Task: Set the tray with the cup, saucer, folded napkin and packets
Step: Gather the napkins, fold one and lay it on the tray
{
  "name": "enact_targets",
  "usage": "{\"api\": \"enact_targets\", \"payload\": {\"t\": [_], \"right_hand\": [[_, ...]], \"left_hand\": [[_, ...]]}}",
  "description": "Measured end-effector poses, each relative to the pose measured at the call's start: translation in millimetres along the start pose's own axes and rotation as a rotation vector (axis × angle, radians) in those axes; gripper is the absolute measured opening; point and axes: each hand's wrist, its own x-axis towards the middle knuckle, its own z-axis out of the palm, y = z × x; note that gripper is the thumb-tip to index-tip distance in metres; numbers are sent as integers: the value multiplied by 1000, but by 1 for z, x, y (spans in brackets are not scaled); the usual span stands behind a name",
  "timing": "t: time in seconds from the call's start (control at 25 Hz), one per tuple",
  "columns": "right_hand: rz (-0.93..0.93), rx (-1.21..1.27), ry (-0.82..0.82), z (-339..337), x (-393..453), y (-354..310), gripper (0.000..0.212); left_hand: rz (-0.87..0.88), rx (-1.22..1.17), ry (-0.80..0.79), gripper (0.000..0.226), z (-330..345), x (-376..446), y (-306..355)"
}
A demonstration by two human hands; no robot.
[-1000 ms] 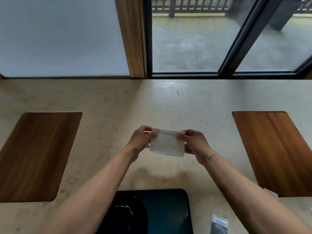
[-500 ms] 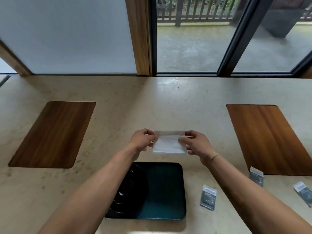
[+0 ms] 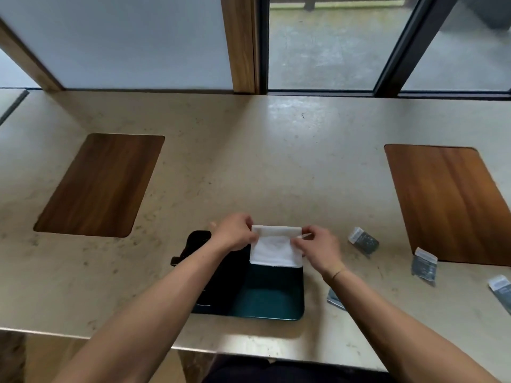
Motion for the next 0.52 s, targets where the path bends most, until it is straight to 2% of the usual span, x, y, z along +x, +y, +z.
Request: {"api": "enact_targets", "payload": {"t": [0.16, 0.32, 0.52], "right_hand": [[-44, -224, 62, 13, -8, 5, 37], [-122, -355, 89, 22, -15, 9, 58], [-171, -446, 117, 22, -12, 16, 59]], "left_hand": [[-3, 121, -5, 39, 9, -4, -3], [50, 249, 20, 48, 14, -1, -3], [125, 333, 32, 52, 23, 1, 0]]}}
